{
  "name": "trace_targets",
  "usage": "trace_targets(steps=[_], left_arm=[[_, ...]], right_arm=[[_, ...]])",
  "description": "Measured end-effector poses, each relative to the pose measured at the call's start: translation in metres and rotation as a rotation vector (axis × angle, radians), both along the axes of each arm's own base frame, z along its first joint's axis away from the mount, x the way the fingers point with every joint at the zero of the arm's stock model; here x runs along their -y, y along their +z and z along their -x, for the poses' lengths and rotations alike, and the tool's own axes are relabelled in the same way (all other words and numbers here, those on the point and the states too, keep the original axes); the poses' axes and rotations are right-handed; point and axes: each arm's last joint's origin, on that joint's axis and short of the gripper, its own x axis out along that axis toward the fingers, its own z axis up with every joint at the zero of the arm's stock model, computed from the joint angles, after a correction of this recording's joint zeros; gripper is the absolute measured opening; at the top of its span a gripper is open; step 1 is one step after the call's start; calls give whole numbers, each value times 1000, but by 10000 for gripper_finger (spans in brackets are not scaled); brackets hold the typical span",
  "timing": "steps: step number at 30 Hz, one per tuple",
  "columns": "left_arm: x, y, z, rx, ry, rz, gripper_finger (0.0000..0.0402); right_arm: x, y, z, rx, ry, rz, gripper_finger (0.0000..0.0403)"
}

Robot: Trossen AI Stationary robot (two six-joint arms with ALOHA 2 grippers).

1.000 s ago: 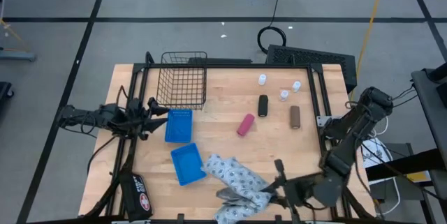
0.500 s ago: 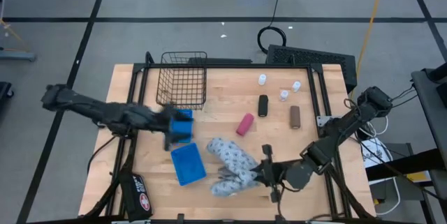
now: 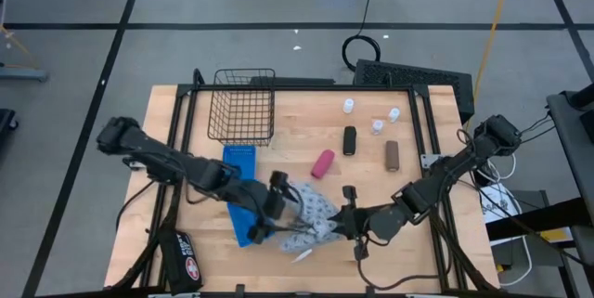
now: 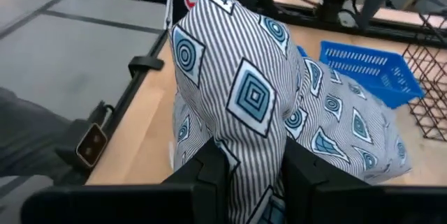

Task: Pick & Place Medicine items
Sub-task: Put the folded gray gown into the wire basket

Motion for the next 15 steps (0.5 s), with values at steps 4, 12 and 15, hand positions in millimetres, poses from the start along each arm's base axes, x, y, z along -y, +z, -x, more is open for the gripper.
trace_targets(steps=[4, 12, 15], left_arm=[[2, -1, -17, -19, -47, 18, 363], [-6, -5, -33, -33, -117, 121, 363], [-9, -3, -33, -44, -133, 175, 363]], right_arm=[[2, 1, -2, -4, 61, -2, 66], [5, 3, -7, 26, 159, 47, 66], [10, 3, -10, 34, 146, 81, 66]])
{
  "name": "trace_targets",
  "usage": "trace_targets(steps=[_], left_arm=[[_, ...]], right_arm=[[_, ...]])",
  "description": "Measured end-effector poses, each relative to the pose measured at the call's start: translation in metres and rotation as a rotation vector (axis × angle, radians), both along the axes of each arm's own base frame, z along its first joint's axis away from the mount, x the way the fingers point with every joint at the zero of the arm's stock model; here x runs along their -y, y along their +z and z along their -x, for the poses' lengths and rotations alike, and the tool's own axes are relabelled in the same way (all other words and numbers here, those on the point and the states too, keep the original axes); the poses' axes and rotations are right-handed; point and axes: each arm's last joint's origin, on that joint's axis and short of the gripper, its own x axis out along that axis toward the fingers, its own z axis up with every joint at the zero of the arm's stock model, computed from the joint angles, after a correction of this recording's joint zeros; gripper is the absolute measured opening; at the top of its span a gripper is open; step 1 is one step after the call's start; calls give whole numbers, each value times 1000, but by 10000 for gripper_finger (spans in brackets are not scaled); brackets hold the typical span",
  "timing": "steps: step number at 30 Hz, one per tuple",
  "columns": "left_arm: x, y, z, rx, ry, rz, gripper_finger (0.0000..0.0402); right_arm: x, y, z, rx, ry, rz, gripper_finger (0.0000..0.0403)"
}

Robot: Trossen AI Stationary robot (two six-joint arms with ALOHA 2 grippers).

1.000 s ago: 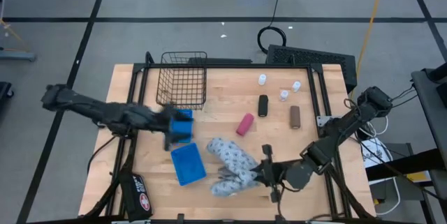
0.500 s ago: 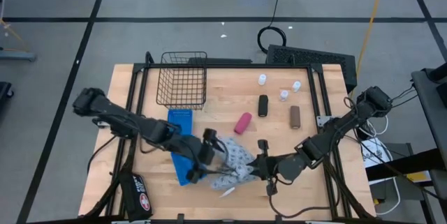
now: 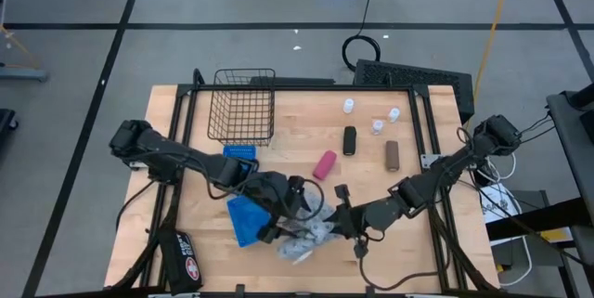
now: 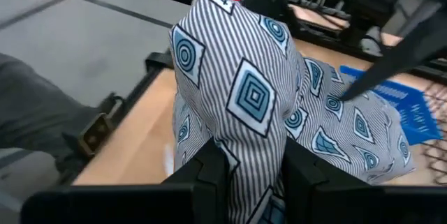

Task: Pick & Place Medicine items
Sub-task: Put the folded gray gown into the wire basket

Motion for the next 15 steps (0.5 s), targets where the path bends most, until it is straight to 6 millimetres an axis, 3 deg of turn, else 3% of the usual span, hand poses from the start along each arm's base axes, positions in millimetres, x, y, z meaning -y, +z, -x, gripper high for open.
trace_targets(steps=[6, 15], left_arm=[[0, 0, 1, -33, -24, 56, 363], [-4, 0, -1, 6, 152, -39, 363]], right_arm=[[12, 1, -6, 41, -122, 87, 66], [16, 8, -9, 147, -277, 174, 66]])
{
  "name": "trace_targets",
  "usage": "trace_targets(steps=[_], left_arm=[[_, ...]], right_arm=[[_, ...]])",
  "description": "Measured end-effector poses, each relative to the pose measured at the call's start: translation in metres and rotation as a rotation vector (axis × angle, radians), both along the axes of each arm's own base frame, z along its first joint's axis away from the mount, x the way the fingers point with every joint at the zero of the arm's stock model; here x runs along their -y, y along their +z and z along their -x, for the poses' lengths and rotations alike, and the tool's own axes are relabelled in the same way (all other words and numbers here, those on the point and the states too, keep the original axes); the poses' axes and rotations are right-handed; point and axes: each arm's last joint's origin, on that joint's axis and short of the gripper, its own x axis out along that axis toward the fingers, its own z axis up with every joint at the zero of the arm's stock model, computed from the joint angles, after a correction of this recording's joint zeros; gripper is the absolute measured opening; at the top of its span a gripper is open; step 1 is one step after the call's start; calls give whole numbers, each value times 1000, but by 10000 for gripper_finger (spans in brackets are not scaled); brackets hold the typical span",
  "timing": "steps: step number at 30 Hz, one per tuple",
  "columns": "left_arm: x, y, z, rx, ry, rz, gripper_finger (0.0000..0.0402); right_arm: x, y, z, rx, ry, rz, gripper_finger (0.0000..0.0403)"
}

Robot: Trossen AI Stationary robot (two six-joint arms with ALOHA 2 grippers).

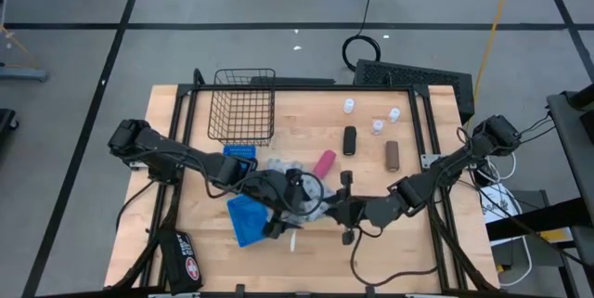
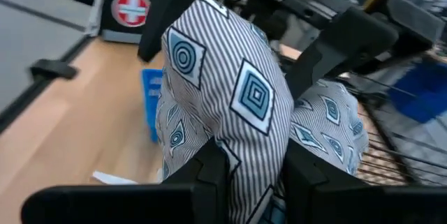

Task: Pick & Place Medicine items
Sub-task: Put the folded gray gown into the wire basket

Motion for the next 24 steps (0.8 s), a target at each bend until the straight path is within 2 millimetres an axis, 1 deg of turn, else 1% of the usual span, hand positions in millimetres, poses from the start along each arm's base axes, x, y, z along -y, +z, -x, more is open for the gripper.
trace_targets(steps=[5, 7, 9, 15, 19, 22, 24], left_arm=[[-5, 0, -2, 33, 126, -90, 363], [-6, 0, -2, 45, 163, -136, 363], [-7, 0, -3, 58, 193, -175, 363], [-9, -1, -3, 64, 204, -247, 363], [-9, -1, -3, 71, 199, -264, 363], [-9, -1, -3, 68, 201, -263, 360], [-10, -1, -3, 61, 194, -256, 349]], right_arm=[[3, 2, 0, 30, -105, 26, 66], [4, 3, -1, 42, -110, 30, 66], [-1, 6, 1, 66, -96, 34, 66], [-19, 14, 9, 130, -19, 48, 66], [-29, 18, 14, 166, 23, 70, 66], [-31, 19, 15, 168, 31, 75, 66], [-31, 19, 15, 168, 34, 71, 66]])
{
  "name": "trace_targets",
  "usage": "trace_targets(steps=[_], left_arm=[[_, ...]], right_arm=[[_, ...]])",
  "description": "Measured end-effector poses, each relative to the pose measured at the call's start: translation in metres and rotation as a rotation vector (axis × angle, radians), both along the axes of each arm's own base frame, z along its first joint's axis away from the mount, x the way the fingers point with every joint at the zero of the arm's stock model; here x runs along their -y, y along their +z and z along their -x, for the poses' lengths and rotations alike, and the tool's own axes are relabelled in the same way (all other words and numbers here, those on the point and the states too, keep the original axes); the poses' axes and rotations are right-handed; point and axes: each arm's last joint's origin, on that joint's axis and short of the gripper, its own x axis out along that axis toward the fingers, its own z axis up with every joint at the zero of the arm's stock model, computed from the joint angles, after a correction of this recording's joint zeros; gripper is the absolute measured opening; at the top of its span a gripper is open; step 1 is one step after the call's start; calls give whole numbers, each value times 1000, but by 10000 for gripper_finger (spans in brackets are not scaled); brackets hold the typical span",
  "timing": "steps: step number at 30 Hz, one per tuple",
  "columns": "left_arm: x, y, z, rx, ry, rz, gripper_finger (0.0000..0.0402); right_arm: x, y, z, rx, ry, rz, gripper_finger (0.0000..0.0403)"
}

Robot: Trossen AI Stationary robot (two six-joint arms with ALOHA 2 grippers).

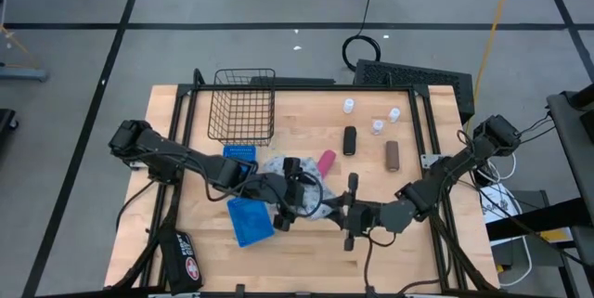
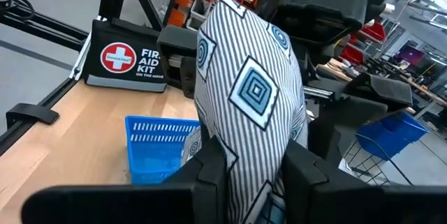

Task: Pick & Place Medicine items
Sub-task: Put the folded gray gown into the wire basket

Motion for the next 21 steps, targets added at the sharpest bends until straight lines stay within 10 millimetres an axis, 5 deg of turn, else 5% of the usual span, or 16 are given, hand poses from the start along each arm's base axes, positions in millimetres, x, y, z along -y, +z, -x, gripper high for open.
trace_targets(steps=[13, 21], left_arm=[[1, 4, -3, 50, -37, -15, 96], [-17, 37, 20, 123, 85, -59, 74]], right_arm=[[0, 1, 0, 9, -3, -106, 84], [0, 35, 38, 74, -56, -159, 205]])
